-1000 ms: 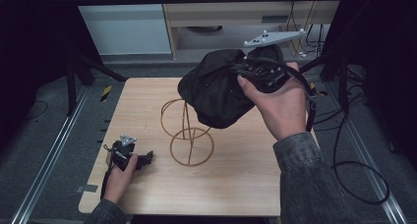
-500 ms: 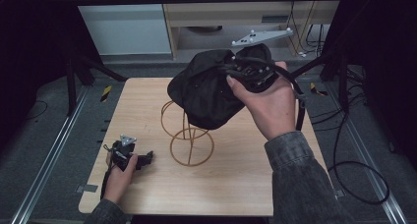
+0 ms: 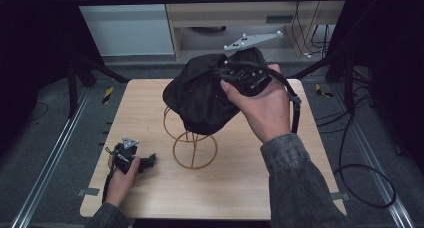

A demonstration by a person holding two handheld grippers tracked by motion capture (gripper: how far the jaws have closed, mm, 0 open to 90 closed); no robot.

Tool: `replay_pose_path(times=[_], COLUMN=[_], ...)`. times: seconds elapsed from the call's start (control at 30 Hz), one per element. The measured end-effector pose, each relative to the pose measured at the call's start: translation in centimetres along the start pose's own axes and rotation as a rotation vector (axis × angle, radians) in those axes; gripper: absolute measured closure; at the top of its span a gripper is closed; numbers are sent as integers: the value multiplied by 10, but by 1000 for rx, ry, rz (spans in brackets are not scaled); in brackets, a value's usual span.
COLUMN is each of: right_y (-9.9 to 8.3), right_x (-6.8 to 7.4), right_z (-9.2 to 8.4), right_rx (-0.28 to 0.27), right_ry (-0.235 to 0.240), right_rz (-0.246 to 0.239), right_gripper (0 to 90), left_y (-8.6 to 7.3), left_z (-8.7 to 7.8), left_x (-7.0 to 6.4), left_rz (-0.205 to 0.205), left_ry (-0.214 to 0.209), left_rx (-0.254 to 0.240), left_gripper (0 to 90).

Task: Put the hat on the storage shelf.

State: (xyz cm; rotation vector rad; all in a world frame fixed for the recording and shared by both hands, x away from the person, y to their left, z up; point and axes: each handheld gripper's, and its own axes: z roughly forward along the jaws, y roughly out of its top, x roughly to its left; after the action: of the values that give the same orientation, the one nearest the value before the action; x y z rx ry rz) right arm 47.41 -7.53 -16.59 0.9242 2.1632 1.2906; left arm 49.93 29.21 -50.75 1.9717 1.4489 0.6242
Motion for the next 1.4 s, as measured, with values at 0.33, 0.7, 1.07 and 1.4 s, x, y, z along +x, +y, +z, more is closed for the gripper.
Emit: replay_pose_path(times=[0.33, 0.7, 1.07, 1.4], right_y=[-2, -4, -8, -16], right_x=[6, 13, 17, 15], right_z=[7, 20, 37, 49], right_rx=[7, 20, 44, 77], right_ry=[23, 51, 69, 79], right_rz=[-3, -6, -8, 3], right_gripper=[867, 866, 866, 863], left_y=[0, 0, 0, 0], left_z=[0, 0, 0, 0], left_x=[0, 0, 0, 0], left_rz=[0, 1, 2, 2], left_ry=[0, -2, -4, -3], left_rx=[0, -1, -1, -1], left_gripper=[0, 0, 0, 0])
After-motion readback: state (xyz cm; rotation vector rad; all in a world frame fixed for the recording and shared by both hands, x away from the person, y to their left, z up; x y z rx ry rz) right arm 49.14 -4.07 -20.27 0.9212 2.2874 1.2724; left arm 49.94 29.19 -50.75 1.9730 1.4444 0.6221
